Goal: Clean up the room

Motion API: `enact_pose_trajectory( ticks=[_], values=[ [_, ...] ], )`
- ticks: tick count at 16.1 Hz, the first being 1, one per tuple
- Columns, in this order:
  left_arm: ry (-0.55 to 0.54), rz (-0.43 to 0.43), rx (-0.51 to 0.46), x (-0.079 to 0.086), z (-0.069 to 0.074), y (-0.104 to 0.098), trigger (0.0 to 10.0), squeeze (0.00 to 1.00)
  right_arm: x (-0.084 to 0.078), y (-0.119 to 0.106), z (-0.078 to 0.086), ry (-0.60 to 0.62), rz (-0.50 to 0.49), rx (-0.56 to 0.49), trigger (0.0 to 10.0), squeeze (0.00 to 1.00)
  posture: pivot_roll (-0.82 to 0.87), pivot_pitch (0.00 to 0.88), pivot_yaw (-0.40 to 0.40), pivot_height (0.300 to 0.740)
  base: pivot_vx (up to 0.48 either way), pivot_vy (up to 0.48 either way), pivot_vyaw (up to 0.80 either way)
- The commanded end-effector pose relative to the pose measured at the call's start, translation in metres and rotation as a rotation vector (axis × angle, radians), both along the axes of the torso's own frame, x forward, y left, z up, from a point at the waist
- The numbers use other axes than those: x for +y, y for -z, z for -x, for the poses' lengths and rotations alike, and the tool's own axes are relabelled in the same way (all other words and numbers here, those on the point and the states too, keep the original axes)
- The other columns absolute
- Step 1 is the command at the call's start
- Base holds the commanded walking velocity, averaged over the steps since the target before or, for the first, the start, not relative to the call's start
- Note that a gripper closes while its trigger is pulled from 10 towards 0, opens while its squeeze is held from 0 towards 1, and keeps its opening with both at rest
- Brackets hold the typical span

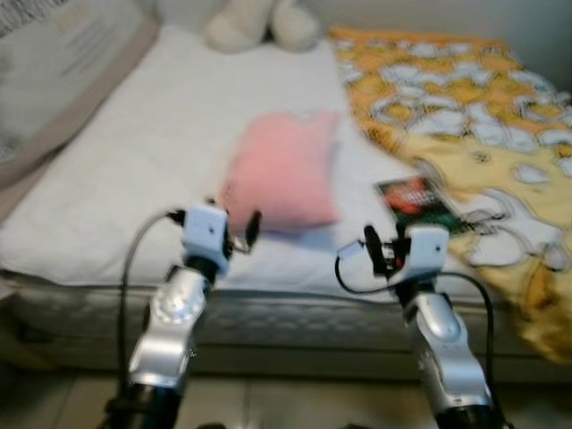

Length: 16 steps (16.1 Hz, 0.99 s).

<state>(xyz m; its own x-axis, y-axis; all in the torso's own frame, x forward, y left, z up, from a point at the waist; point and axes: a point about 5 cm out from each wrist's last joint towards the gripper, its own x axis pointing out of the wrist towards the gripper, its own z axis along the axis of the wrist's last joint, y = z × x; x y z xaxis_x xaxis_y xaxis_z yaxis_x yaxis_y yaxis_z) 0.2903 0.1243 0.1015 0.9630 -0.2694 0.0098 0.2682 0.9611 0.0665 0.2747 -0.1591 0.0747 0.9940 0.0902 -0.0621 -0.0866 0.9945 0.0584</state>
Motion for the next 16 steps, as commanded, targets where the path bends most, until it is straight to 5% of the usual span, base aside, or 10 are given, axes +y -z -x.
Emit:
enact_pose_trajectory(
  ticks=[1,4,8,16],
  values=[
    [0.008,-0.001,-0.013,0.001,-0.004,-0.004,10.0,0.0,-0.001,-0.004,-0.002,0.009,0.0,-0.022,10.0,0.0,0.0,0.0,0.001,0.727,0.0,0.0,0.0],
    [0.02,-0.002,-0.039,0.003,-0.007,-0.009,10.0,0.0,0.0,-0.007,-0.006,0.008,0.002,-0.037,10.0,0.0,0.01,0.0,0.002,0.727,0.0,0.0,0.0],
    [0.019,0.037,-0.087,0.005,-0.011,-0.02,10.0,0.0,0.003,-0.01,-0.01,-0.005,0.012,-0.056,10.0,0.0,0.02,0.0,0.001,0.727,0.456,0.0,0.0],
    [-0.06,0.099,-0.07,0.012,-0.013,-0.021,10.0,0.0,0.001,-0.013,-0.018,-0.005,0.003,-0.059,10.0,0.0,0.03,0.0,-0.005,0.727,0.361,0.309,0.0]
  ],
)
